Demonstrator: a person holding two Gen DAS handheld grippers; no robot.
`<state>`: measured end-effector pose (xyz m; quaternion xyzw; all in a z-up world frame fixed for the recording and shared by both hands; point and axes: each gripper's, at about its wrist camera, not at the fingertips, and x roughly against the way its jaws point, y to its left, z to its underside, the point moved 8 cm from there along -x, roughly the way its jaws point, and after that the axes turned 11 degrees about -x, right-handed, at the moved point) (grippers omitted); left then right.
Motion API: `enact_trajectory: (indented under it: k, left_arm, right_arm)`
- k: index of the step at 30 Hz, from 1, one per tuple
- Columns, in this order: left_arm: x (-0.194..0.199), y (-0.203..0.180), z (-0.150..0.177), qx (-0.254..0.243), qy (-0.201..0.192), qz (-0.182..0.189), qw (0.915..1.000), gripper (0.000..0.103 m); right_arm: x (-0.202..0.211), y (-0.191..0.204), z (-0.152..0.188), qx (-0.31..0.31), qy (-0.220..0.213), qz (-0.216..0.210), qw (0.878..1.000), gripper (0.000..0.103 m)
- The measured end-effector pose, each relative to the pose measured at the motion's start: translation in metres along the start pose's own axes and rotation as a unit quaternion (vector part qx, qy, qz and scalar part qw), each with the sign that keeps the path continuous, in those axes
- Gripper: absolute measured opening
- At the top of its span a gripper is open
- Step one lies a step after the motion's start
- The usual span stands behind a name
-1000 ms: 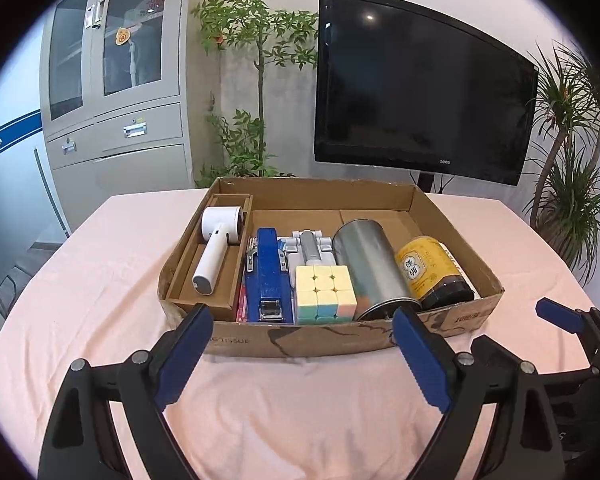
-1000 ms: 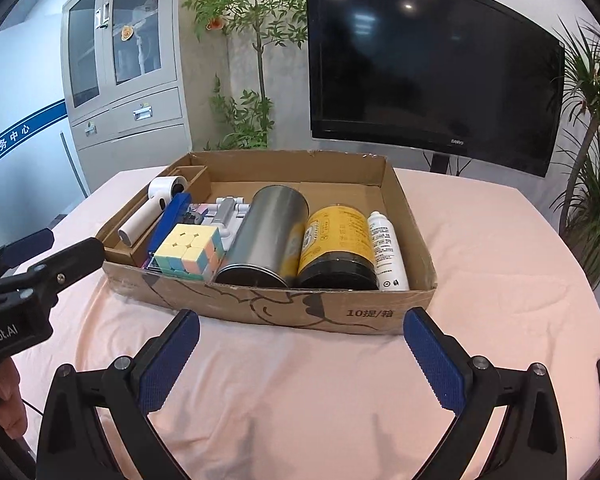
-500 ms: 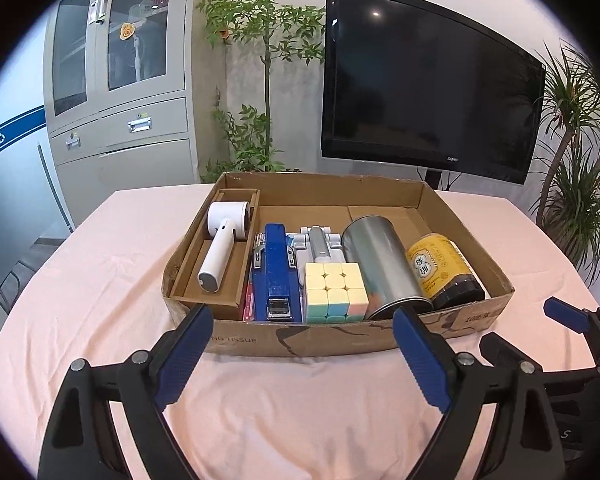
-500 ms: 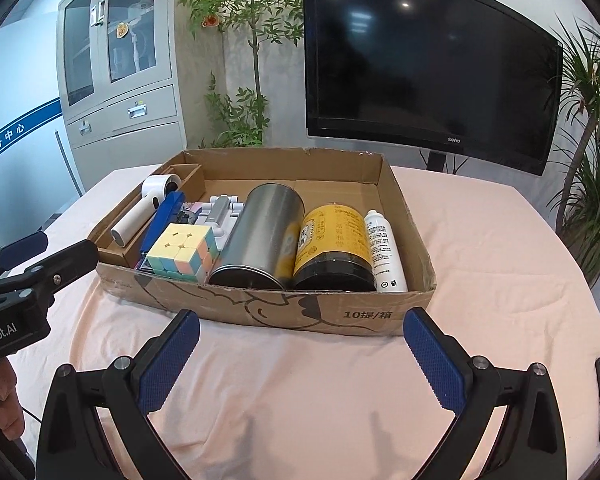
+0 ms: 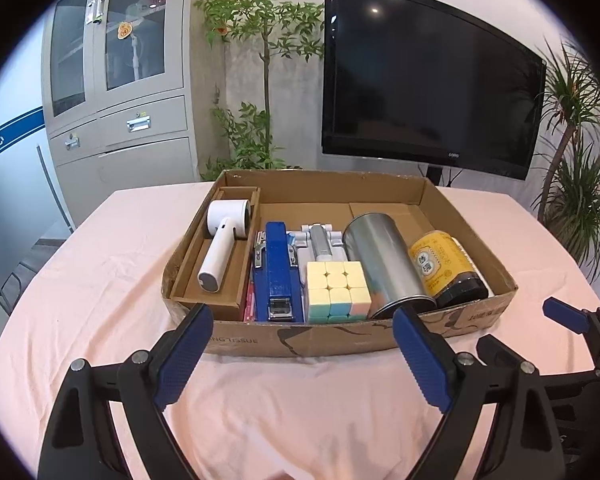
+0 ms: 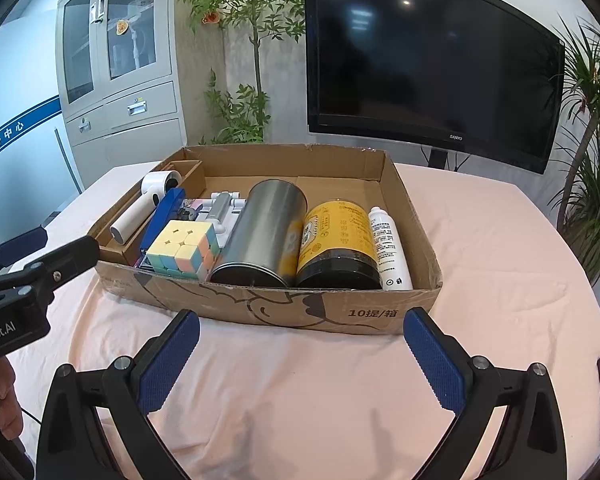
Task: Organize rigid objects
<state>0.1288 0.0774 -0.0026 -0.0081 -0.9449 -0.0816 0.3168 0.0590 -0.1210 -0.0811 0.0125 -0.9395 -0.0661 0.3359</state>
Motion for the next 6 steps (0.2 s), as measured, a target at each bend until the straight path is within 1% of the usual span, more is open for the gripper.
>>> enact_trajectory:
  k: [3,4,5,6]
  left_arm:
    - [-0.0034,-0.0028,0.0007,-0.004,0.001,0.008,1.0,0.091]
    - [-0.0033,-0.0032,0.0006,-0.002,-0.005,0.014,0.9999,0.091]
    - [-0.0036,-0.0018,0.0004,0.008,-0.011,0.019,0.9997,0.092]
    - [-0.0067,-0.0004,0.0008,0.015,-0.006,0.025,0.9996,0.094]
  right_arm:
    - [-0.0004,0.0013,0.0006,0.0,-0.001,0.001,1.0,0.102]
    - [-0.0013,0.0016,0.0008,0.001,0.0,0.001,1.0,0.102]
    - [-0.0022,0.0021,0.0012,-0.001,0.0,0.0,1.0,0.102]
    - [-0.0028,0.0022,0.0009,-0.002,0.0,-0.001,1.0,0.102]
